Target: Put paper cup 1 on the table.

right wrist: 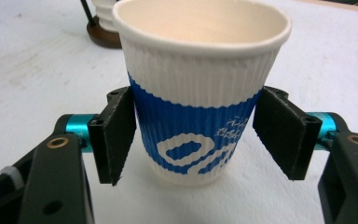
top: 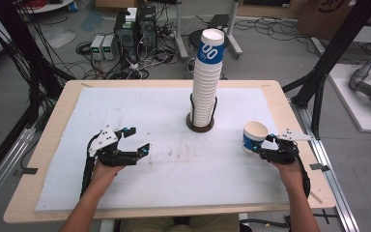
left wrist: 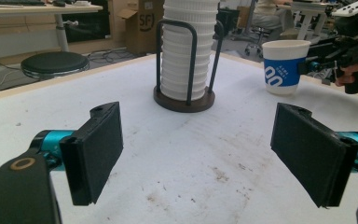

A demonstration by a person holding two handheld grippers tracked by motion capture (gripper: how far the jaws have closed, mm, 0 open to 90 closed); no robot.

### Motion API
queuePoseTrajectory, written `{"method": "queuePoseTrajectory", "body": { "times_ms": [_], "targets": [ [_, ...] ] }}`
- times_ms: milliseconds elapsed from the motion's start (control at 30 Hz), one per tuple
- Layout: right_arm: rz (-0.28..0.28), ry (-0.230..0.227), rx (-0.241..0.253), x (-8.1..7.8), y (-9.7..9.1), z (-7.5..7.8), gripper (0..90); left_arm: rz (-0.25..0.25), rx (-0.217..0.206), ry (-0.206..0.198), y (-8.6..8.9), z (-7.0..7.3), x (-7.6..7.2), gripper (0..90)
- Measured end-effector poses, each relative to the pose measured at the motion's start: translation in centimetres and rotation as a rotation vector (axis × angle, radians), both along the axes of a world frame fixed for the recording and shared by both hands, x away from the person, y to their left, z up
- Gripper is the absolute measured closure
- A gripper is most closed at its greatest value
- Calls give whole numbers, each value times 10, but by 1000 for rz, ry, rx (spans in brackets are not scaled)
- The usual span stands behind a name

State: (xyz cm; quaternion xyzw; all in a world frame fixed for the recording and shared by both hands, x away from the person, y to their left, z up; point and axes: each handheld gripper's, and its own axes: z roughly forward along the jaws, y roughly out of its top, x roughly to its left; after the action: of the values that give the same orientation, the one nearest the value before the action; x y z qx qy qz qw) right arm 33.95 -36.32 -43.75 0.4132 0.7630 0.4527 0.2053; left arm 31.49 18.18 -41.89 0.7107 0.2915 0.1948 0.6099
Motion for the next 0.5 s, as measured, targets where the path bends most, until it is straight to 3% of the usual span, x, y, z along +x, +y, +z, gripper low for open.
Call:
{"method": "queuePoseTrajectory", "body": {
  "times_ms": [133, 333, 500],
  "targets": [
    [14, 9, -28, -4, -2, 0, 294, 1, 0, 2, -1, 0, 0, 169],
    [12, 22, -10, -9, -7, -3, 210, 2, -3, 1, 0, 0, 0, 169],
    [7, 12, 6, -15, -12, -1, 210, 1, -4, 0, 1, 0, 0, 169]
  ]
}}
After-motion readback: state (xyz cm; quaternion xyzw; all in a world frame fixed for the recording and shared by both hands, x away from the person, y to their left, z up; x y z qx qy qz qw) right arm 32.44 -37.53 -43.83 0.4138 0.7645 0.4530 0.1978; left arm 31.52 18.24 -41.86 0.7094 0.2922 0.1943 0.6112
